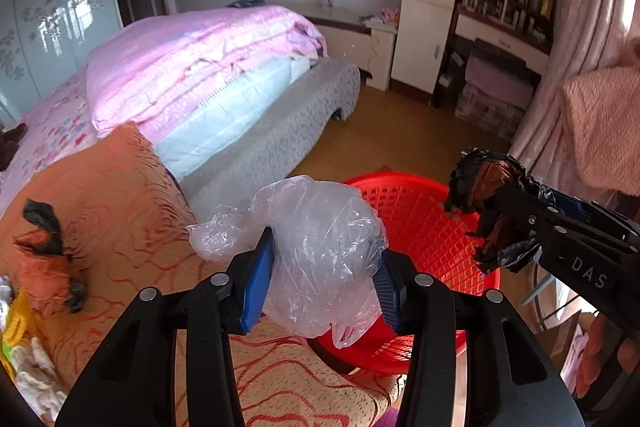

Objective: Collect trash
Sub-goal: 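Carry the black bag in the right tool over the red basket and release, then open the left tool over the red basket to drop the clear bag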

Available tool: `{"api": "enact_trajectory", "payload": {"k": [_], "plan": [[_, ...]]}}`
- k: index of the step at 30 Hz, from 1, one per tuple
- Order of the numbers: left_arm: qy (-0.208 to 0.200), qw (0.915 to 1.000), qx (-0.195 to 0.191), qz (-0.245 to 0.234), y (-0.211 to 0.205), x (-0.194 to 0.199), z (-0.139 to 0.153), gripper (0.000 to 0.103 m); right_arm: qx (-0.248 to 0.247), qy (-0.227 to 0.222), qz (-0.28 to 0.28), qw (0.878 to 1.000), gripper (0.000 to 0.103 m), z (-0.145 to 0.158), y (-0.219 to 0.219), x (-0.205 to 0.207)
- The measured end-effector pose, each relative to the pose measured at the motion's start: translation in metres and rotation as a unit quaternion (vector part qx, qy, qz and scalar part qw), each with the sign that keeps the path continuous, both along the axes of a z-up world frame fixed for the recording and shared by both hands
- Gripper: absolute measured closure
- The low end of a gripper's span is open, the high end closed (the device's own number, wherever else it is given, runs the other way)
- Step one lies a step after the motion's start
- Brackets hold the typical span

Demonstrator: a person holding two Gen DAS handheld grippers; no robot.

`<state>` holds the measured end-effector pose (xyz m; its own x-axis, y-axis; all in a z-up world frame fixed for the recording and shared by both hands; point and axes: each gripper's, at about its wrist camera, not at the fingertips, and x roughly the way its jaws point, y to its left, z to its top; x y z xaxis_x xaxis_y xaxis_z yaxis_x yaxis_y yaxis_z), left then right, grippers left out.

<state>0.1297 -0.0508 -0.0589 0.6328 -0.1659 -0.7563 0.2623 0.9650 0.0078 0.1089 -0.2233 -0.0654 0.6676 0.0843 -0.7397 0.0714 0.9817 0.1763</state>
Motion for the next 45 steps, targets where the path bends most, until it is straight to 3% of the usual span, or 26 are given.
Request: {"api": "enact_trajectory", "payload": {"k": [10,16,22,30,37,39,45], "plan": [[0.023,0.9996,-0.008,-0.011,-0.005,0.006,-0.014,0.049,0.006,0.039,-0.003,0.999,0.057,-0.022,-0.003,0.011],[0.016,0.9998,-0.010,-0.004,-0.003,0.002,-0.009,0.043,0.006,0.038,-0.002,0.999,0.050,-0.023,-0.004,0.011],[0.014,0.9997,-0.019,0.000,-0.001,0.001,-0.005,0.029,0.004,0.028,-0.007,1.000,0.049,-0.019,-0.003,0.007],[0.000,0.9994,-0.033,0.013,0.008,-0.003,0.008,0.025,-0.007,0.005,-0.021,1.000,0.047,-0.010,-0.008,0.001],[-0.049,0.9969,-0.041,0.048,0.031,-0.024,0.030,0.021,-0.032,-0.073,-0.019,0.997,0.032,0.011,0.007,-0.015],[-0.062,0.9957,-0.040,0.057,0.037,-0.031,0.036,0.020,-0.043,-0.112,-0.024,0.993,0.021,0.020,0.011,-0.024],[-0.111,0.9901,-0.025,0.082,0.051,-0.058,0.052,0.019,-0.056,-0.193,-0.028,0.979,0.007,0.045,0.020,-0.048]]}}
